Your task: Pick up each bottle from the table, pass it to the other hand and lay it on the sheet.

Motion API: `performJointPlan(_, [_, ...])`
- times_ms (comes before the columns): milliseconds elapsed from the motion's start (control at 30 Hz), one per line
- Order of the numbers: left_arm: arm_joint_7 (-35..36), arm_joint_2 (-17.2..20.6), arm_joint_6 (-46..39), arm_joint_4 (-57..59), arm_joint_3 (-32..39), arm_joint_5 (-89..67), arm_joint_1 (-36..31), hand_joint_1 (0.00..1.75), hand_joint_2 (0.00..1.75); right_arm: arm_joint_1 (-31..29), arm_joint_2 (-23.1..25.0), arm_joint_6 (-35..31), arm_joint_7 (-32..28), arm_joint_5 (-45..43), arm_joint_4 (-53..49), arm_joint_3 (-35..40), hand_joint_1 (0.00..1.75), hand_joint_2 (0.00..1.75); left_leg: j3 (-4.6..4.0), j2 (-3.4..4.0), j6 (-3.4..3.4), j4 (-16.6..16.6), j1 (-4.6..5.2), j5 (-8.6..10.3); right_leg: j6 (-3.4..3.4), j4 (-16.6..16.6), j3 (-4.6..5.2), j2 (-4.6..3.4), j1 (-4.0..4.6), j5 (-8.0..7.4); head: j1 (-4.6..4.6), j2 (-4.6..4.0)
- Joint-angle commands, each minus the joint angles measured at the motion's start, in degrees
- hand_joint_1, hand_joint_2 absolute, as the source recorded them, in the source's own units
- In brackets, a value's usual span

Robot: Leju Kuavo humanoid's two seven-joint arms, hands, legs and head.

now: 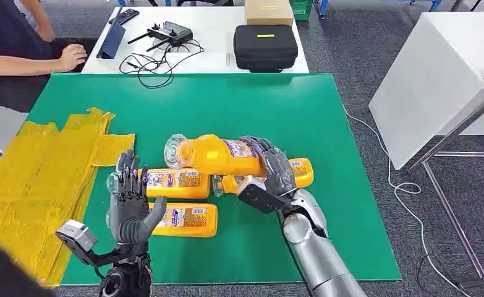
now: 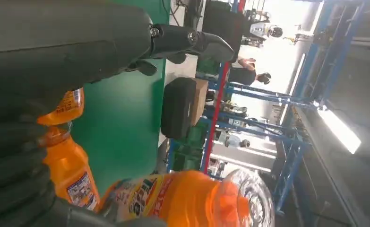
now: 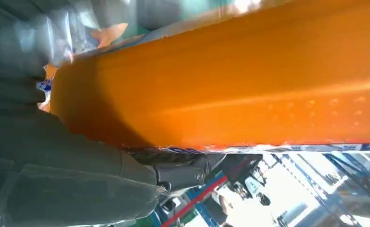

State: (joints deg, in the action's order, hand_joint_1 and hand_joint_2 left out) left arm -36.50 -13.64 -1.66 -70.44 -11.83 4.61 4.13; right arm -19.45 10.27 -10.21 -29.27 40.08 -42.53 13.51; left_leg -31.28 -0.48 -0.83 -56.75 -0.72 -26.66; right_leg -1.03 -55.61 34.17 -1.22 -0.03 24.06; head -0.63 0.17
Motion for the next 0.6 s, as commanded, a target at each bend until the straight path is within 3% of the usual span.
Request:
performJointPlan(33, [0.8,1.61,1.92,6.39,-3.98,1.31,-6.06,0.0,1.75,-6.36,5.89,-0.1,3.88,3.04,8.21,6.36,1.75,1.75,0.25,0.2,0.01,0.06,0.04,-0.06,-0.01,0.01,-0.17,-0.07,-0.02,0.03,0.0,0.0])
performJointPlan(300, [1.46,1.36,1.98,6.37,-3.8,1.56,-6.64,0.0,1.75,-5.69,7.28,-0.64,5.45,4.7,8.42,8.97,1.75,1.75,0.22,0.02,0.0,0.08,0.01,-0.04,-0.01,0.04,-0.16,0.08,0.01,0.05,-0.02,0.0])
performJointPlan(367, [1.46,1.36,1.98,6.34,-3.79,1.56,-6.6,0.0,1.75,-5.71,7.16,-0.56,5.43,4.6,8.37,8.99,1.75,1.75,0.63,0.02,-0.01,0.15,0.0,-0.16,-0.04,0.1,-0.56,0.2,0.04,0.18,-0.02,0.0])
performJointPlan(533, [2.28,1.05,2.66,7.52,-4.22,1.48,-8.11,0.0,1.75,-5.05,8.26,-0.34,6.43,4.82,8.58,10.6,1.75,1.75,0.14,0.01,-0.01,0.06,0.02,-0.02,-0.02,0.04,-0.1,0.09,0.0,0.04,0.0,0.0])
performJointPlan(600, [2.38,0.85,2.82,9.0,-4.57,1.55,-9.22,0.0,1.75,-5.18,9.12,-0.84,7.66,5.77,9.34,12.32,1.75,1.75,0.3,0.0,0.0,0.08,0.02,-0.08,-0.02,0.04,-0.26,0.15,0.01,0.1,0.0,0.0])
